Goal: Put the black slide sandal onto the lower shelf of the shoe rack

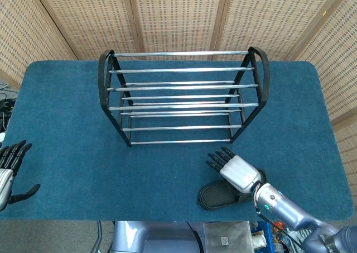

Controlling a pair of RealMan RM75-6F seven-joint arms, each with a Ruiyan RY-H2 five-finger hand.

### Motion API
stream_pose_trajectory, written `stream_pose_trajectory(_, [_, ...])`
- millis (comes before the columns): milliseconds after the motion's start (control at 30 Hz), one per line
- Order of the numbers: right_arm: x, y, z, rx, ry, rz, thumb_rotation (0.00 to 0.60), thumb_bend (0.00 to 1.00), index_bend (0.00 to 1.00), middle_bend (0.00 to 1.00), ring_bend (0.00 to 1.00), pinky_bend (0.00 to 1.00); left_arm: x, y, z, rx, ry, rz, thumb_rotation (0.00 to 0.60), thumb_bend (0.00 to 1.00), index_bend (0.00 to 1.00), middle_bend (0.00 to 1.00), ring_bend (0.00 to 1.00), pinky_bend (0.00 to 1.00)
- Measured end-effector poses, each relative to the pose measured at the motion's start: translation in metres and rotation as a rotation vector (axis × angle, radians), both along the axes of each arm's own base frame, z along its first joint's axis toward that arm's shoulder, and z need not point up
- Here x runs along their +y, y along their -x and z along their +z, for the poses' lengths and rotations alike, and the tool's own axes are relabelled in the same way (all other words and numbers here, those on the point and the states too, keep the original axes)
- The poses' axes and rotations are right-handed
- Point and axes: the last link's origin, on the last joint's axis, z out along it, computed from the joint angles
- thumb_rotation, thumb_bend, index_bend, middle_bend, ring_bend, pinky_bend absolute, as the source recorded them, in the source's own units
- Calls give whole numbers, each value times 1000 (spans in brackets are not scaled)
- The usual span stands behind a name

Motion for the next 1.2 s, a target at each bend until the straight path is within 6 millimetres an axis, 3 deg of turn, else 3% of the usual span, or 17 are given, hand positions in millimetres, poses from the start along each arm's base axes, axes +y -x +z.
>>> stream_pose_trajectory(233, [32, 4, -8, -50, -114, 40, 600, 0, 0, 0, 0, 0, 0, 0, -1, 1, 0, 0, 600, 239, 0, 0, 0, 0])
stream_pose_trajectory(433, [43, 10, -25, -56, -125, 25, 600, 0, 0, 0, 0, 0, 0, 0, -1, 1, -1, 2, 600, 239, 0, 0, 0, 0])
stream_pose_trajectory(733, [36, 18, -56, -75, -50, -69, 600, 0, 0, 0, 0, 0, 1, 0, -1, 1, 1, 2, 600, 239, 0, 0, 0, 0])
stream_pose_trajectory(1200, [34, 31, -65, 5, -19, -81, 600, 0, 0, 0, 0, 0, 2, 0, -2, 7, 3, 4, 600, 239, 0, 0, 0, 0])
